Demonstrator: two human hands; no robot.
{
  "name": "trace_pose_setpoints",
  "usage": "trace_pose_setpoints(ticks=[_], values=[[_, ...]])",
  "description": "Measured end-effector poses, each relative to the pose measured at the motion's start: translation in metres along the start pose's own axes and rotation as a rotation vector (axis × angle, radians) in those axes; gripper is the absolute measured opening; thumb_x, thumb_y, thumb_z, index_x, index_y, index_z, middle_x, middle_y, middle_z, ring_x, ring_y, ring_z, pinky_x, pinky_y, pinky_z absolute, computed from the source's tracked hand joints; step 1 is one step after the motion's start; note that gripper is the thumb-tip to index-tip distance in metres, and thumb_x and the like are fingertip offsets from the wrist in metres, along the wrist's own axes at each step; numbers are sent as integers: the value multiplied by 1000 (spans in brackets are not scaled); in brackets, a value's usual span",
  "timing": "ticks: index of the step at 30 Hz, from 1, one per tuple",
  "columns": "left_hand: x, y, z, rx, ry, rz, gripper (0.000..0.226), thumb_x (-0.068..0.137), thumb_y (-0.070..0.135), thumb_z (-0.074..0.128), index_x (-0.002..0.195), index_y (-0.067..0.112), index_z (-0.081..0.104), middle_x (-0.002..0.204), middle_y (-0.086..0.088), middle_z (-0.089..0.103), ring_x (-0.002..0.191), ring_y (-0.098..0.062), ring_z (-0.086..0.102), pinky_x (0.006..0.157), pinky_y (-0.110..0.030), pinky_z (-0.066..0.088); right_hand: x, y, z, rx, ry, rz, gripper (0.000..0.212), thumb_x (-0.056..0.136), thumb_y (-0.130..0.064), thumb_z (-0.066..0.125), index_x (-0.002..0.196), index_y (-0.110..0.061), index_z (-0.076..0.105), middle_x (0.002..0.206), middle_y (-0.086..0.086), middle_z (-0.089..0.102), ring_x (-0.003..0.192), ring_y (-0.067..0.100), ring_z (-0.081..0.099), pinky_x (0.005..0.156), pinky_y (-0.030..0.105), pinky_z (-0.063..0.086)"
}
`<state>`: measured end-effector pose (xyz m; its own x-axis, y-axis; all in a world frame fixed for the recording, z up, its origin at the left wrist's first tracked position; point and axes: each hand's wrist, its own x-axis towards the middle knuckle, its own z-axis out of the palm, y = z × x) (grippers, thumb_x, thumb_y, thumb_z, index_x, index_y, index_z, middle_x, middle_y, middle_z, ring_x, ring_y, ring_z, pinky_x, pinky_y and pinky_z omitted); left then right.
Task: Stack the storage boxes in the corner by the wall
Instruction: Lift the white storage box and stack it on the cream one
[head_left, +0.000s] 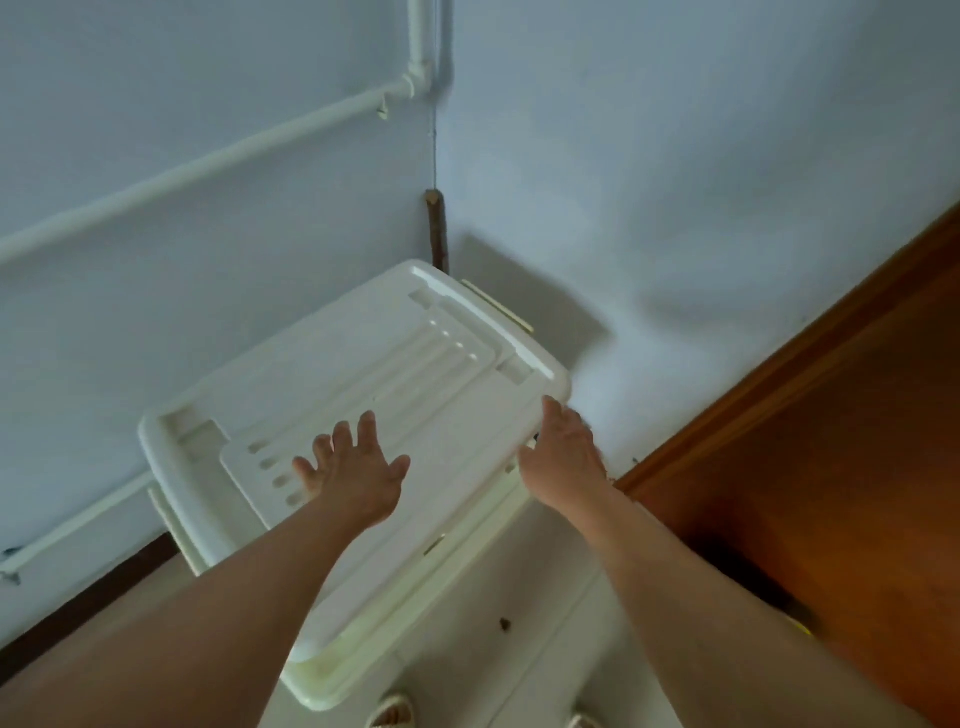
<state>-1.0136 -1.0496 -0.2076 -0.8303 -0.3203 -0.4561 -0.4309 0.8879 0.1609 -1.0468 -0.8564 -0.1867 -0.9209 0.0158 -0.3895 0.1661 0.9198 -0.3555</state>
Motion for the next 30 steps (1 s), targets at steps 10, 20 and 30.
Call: trace_pose_setpoints(ticks=[10,20,30], values=[[-35,21,45,-117,90,-348,74,92,52,40,151,26,5,158,-4,13,144,-31,16,114,-53,15,55,21,-4,-212,-154,-370,64,93,-11,45,148,-13,13,146,12,29,131,32,35,99,37,37],[-61,29,90,-192,128,-394,76,90,51,47,151,29,5,157,-2,18,143,-29,17,114,-52,12,58,33,27,-257,-235,-558,67,91,-17,50,147,-8,15,143,18,33,129,36,35,101,40,35],[-48,4,117,26,256,-241,51,85,42,63,128,23,45,123,-7,48,115,-25,48,98,-37,38,93,59,53,-543,-32,-713,58,85,-25,62,136,-13,37,136,12,42,128,31,36,102,40,34]])
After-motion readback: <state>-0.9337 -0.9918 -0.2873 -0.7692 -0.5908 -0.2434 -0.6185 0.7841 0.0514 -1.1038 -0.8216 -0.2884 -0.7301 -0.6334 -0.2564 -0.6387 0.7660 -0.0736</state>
